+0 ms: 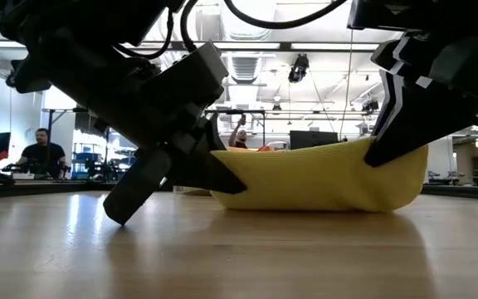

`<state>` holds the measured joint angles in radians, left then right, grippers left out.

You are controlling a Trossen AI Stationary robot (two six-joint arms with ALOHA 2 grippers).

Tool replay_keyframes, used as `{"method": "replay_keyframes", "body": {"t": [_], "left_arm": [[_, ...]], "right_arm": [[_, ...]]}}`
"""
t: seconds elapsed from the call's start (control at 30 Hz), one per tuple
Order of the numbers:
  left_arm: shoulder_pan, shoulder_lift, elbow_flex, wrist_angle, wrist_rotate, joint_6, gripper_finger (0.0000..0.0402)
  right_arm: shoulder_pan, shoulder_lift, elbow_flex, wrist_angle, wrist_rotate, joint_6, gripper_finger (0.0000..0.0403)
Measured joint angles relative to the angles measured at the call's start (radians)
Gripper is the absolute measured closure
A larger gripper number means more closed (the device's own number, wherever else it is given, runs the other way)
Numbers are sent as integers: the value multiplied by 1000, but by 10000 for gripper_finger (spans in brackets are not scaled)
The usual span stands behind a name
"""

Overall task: Fold microfiber towels
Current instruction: Put the top yellow microfiber cloth into the transparent bin

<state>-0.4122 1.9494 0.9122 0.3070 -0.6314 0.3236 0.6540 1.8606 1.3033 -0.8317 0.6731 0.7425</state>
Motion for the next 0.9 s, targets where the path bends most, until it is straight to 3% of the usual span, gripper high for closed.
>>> {"method": "replay_keyframes", "body": {"t": [0.2,0.6,0.9], "left_arm": [[0,0,18,-12,-4,5,399],[0,2,43,-12,-5,11,401],[1,-18,52,-9,5,5,401]], "right_arm": [[14,0,0,9,-8,-20,323],[33,0,-3,126,-21,15,161],[31,0,-64,146,8,57,106]]}}
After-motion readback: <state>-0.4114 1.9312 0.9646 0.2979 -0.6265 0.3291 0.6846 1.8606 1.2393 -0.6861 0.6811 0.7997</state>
